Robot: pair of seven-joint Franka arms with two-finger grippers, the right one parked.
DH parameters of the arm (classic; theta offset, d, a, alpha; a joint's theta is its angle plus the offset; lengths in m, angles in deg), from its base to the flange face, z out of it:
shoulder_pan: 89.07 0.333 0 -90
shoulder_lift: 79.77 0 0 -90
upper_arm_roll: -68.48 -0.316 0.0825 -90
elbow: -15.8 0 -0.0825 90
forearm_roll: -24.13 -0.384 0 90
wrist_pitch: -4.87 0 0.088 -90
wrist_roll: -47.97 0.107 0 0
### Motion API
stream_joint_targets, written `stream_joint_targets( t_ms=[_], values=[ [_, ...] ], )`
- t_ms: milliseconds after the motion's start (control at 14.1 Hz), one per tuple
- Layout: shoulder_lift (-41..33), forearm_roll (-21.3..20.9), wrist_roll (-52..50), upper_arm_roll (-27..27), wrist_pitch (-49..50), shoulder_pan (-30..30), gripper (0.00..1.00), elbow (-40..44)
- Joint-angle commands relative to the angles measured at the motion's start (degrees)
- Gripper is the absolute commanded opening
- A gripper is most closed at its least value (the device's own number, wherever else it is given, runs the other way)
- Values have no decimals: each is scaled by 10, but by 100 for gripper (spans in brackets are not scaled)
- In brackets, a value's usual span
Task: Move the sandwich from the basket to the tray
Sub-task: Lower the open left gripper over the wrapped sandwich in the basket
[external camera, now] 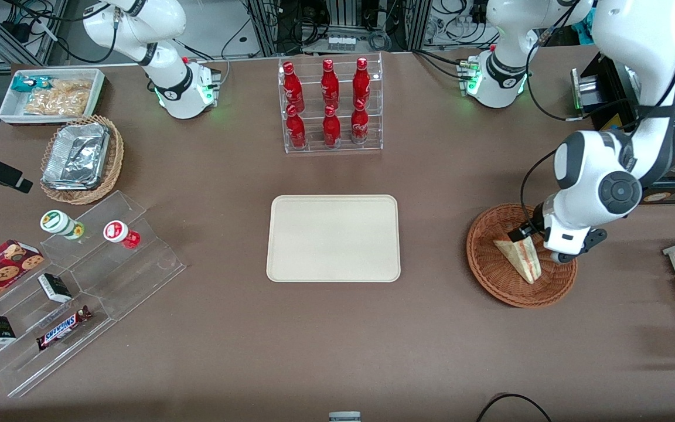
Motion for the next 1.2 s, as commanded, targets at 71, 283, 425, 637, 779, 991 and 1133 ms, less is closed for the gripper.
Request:
stream_joint_targets(
  t_ms=[71, 283, 425, 637, 779, 991, 1133],
  values=[
    [13, 8, -16, 1, -32, 0, 100, -3],
    [21, 9, -16, 1, -40, 0, 100, -3],
    [12, 9, -24, 1, -35, 0, 100, 1],
    [-2, 7, -98, 3, -33, -2, 100, 13],
    [-2, 7, -117, 3, -32, -4, 100, 14],
    [-2, 9, -140, 3, -32, -4, 100, 22],
    [-1, 9, -187, 3, -33, -4, 100, 30]
  ],
)
